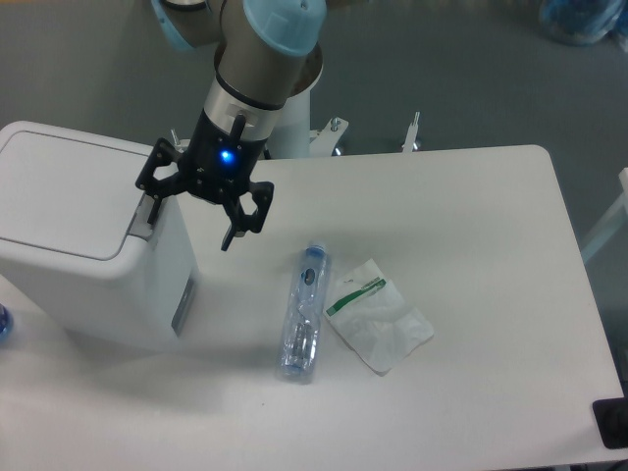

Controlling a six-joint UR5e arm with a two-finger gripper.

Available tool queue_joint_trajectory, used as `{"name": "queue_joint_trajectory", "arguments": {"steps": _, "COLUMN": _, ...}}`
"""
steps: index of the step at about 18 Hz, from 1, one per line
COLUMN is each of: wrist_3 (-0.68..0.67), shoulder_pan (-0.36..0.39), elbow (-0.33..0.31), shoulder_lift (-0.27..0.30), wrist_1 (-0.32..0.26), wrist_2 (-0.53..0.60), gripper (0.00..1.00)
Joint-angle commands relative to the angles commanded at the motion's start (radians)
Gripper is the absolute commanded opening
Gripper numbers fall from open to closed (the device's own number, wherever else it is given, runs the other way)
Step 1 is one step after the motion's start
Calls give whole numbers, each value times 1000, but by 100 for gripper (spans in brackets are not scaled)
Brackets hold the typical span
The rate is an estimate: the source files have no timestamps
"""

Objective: Open the trash can

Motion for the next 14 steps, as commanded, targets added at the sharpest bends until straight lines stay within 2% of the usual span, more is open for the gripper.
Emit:
{"name": "queue_joint_trajectory", "arguments": {"steps": 5, "wrist_3": 0, "shoulder_pan": 0, "elbow": 2, "shoulder_lift": 0, "wrist_1": 2, "wrist_2": 0, "gripper": 100}}
{"name": "queue_joint_trajectory", "arguments": {"steps": 12, "wrist_3": 8, "shoulder_pan": 5, "elbow": 41, "shoulder_lift": 5, "wrist_1": 2, "wrist_2": 2, "gripper": 100}}
{"name": "queue_joint_trajectory", "arguments": {"steps": 14, "wrist_3": 11, "shoulder_pan": 29, "elbow": 46, "shoulder_lift": 5, "wrist_1": 5, "wrist_2": 15, "gripper": 100}}
